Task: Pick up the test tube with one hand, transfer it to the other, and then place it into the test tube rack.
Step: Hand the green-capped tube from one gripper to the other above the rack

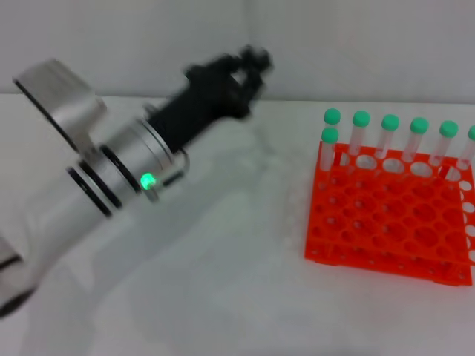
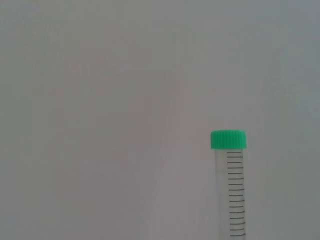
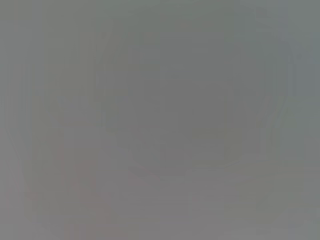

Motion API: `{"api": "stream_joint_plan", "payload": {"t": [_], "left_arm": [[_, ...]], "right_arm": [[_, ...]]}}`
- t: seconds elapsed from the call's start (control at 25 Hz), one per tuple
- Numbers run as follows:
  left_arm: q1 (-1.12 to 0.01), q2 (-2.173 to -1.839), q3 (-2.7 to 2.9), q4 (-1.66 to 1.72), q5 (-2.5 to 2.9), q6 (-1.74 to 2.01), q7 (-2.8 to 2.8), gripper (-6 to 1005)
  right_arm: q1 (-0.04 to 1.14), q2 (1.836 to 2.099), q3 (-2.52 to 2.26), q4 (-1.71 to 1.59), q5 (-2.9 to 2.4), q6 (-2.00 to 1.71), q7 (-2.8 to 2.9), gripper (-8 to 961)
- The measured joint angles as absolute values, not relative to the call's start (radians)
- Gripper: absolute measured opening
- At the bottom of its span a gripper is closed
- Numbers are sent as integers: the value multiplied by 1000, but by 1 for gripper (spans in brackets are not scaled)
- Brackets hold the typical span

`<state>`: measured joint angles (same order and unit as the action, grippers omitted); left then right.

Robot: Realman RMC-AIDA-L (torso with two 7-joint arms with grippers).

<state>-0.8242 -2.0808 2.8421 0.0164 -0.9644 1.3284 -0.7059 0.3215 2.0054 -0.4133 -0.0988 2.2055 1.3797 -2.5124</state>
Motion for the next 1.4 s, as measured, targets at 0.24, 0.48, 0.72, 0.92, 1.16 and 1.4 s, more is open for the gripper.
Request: {"api": "stream_joint_plan", "payload": {"t": [0.24,0.48,0.72,0.92,1.16,1.4], "left_arm": [[-783,-2091,2842,230,-801,1344,-521,227],[-774,-2096,2841,406,-688,1243,-398,231],[-768,-2099,2841,481,-683,1126,-405,235],[-755,-2099,2840,491,-683,1107,-410,239],[-750,-2097,2841,492,-678,1097,-415,243],[-749,-2097,2842,487,-669,1078,-415,247]], "right_arm": [[279,1968,-520,-283,2092,1440,-2217,869],[262,1912,-532,-405,1930,1679,-2047,864],[273,1902,-603,-570,1787,1765,-1959,854],[293,1907,-732,-615,1781,1772,-1930,846],[364,1921,-828,-620,1755,1761,-1901,836],[425,1926,-836,-617,1723,1750,-1838,827]]}}
